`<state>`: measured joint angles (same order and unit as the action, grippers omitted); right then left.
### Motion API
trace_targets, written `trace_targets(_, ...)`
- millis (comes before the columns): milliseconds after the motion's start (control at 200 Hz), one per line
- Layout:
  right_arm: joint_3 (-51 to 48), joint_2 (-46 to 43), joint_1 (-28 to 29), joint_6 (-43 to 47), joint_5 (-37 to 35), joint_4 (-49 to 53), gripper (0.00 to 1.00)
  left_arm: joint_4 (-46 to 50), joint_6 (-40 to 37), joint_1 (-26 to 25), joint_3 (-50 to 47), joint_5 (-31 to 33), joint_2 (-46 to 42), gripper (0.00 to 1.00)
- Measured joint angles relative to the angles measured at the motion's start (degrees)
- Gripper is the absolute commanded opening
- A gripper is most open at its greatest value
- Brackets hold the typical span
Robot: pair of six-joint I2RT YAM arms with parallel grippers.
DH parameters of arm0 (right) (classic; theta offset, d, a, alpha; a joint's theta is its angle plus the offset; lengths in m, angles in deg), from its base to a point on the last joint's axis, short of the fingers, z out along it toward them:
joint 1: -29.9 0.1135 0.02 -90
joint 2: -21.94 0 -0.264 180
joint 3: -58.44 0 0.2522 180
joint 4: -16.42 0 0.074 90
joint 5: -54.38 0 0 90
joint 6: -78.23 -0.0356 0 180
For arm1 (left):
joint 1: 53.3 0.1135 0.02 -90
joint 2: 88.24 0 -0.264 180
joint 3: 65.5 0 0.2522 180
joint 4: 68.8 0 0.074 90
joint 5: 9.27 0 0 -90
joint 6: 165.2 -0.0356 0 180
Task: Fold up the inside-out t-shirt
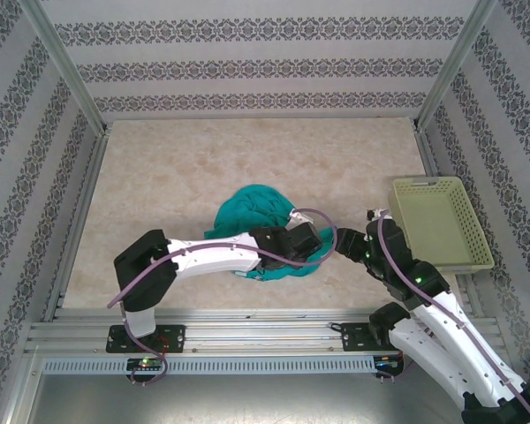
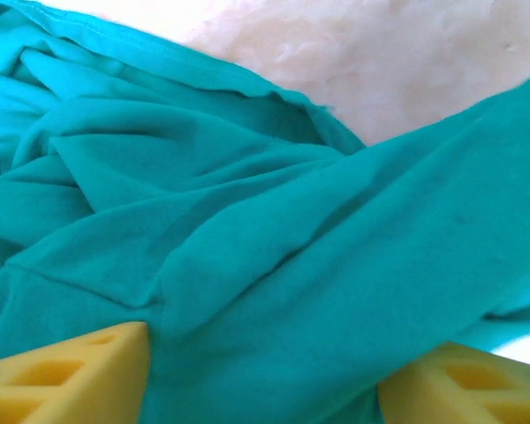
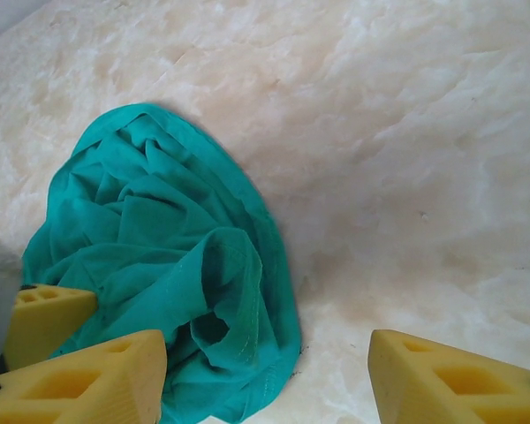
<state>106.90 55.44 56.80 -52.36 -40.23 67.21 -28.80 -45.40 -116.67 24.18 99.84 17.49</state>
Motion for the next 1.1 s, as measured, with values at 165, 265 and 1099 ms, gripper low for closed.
trace_targets(165,-2.5,-0.3,2.2,0.0,3.5,-3.2,0.59,1.0,1.9,1.1,0.0,1.6,0.2,0.23)
trace_targets(265,-2.7,0.5,6.0,0.0,4.5,-5.2,0.57,-0.3,2.3,2.3,-2.7,1.0,-1.6,0.16)
trace_targets(1099,-2.3,13.1,20.4,-6.7,-10.7,-13.4,0.38,-17.3,5.2,3.9,-16.2,-13.6,-12.5,0.03)
